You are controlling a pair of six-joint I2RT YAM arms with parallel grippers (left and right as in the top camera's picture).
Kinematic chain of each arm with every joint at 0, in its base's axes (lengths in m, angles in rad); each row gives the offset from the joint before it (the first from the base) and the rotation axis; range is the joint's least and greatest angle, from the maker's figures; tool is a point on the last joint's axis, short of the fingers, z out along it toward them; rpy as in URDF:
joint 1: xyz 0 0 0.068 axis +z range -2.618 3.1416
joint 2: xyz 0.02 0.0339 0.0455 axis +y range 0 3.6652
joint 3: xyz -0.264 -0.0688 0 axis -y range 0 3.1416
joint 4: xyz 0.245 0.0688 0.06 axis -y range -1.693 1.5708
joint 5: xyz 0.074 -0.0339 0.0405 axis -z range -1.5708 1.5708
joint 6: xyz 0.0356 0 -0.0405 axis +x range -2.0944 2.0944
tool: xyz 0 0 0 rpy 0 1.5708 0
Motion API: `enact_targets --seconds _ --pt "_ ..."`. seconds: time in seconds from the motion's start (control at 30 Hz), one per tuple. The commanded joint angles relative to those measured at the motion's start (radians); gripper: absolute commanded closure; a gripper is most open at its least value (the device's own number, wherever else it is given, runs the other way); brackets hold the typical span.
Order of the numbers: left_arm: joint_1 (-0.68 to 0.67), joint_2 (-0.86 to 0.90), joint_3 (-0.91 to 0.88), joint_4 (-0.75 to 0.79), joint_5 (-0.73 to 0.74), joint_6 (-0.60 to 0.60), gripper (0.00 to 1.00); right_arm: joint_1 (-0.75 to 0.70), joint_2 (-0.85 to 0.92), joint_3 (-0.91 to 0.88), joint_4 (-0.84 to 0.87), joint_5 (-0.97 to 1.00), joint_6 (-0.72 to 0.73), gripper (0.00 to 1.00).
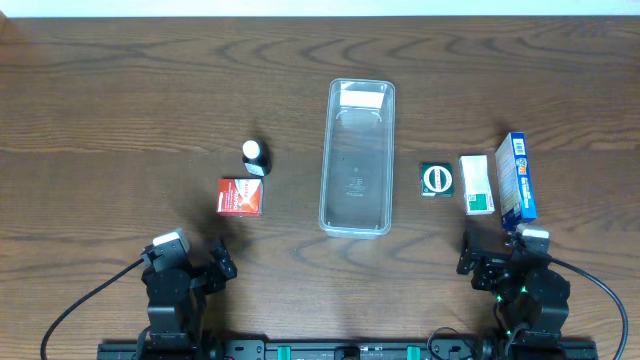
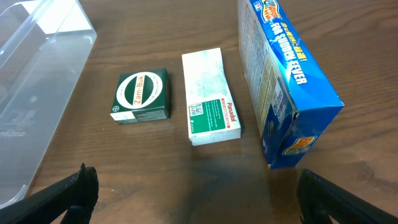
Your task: Pack container
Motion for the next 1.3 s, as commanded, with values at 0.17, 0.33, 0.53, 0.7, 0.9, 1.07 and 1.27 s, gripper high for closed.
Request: enact_targets --seconds 0.17,0.33,0.53,0.7,0.9,1.07,1.27 --pt "0.004 -0.006 -0.013 0.003 -0.014 0.010 0.02 0.006 -0.004 -0.003 0.000 0.000 -0.011 0.01" --pt "0.004 -0.006 -0.013 0.003 -0.014 0.010 0.02 0.006 -0.004 -0.003 0.000 0.000 -0.011 0.01" --pt "0.004 -0.006 -0.013 0.003 -0.014 0.010 0.02 0.006 -0.004 -0.003 0.000 0.000 -0.011 0.01" --pt "0.004 -0.006 -0.013 0.003 -0.014 0.010 0.02 0.006 -0.004 -0.003 0.000 0.000 -0.011 0.01" --pt "0.004 -0.006 -0.013 0.003 -0.014 0.010 0.02 0.006 -0.004 -0.003 0.000 0.000 -0.011 0.01" --pt "0.004 -0.006 -0.013 0.003 -0.014 0.010 0.02 0.006 -0.004 -0.003 0.000 0.000 -0.011 0.01" --pt "0.004 -0.006 -0.013 0.003 -0.014 0.010 0.02 0.006 -0.004 -0.003 0.030 0.029 -0.011 0.01"
